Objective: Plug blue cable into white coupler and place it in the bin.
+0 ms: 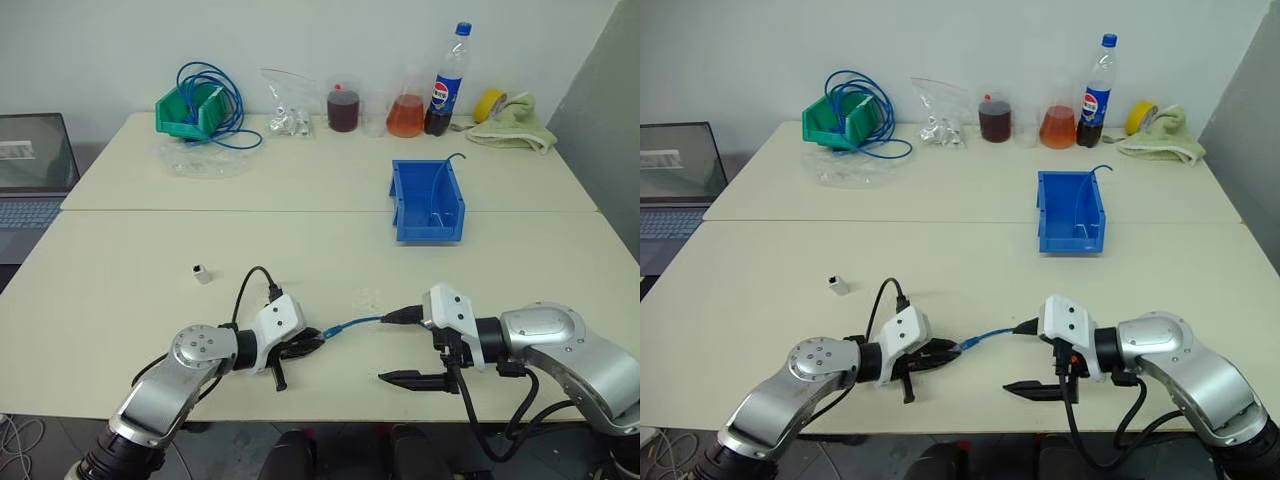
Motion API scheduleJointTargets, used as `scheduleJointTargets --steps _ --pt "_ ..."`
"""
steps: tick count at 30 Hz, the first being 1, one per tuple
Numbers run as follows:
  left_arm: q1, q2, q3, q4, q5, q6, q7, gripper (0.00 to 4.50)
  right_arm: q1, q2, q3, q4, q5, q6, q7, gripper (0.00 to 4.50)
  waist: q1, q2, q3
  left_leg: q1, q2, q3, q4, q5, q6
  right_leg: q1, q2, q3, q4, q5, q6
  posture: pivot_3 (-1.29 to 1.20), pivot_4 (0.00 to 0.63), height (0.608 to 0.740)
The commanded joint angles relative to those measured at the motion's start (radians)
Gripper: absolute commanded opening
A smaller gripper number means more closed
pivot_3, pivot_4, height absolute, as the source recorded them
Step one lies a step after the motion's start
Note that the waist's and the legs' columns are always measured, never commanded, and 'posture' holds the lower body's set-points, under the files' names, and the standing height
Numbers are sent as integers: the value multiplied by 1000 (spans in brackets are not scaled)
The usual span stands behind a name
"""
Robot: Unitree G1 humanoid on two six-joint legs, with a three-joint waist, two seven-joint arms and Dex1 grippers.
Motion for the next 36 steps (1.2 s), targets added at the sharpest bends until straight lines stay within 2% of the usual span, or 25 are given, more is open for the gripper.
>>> scheduleJointTargets --steps 1,11,21,26,36 --pt "-23 -9 46 26 -35 26 7 227 11 -13 -45 -31 47 -9 1 4500 -1 0 0 0 0 0 0 0 0 0 0 0 0 0 0 0 150 740" --pt "-130 -103 159 16 -194 108 31 227 157 85 -76 -3 74 -121 -49 4500 -1 -2 1 -1 0 0 0 0 0 -1 0 1 -1 0 0 0 150 740" --pt "-120 -112 240 -27 -386 215 9 227 268 240 -141 85 149 -117 -183 4500 -3 -2 1 -1 0 0 0 0 0 -1 0 1 0 0 0 0 150 740" --pt "-121 -86 261 -47 -490 279 -26 227 197 348 -219 139 358 15 -277 4500 -6 -2 1 0 0 0 0 0 0 -1 0 1 0 0 0 0 150 740" --pt "-176 -63 276 -39 -630 360 -49 227 77 397 -167 205 417 70 -291 4500 -5 -2 1 -1 0 0 0 0 0 -2 1 1 0 0 0 0 150 740"
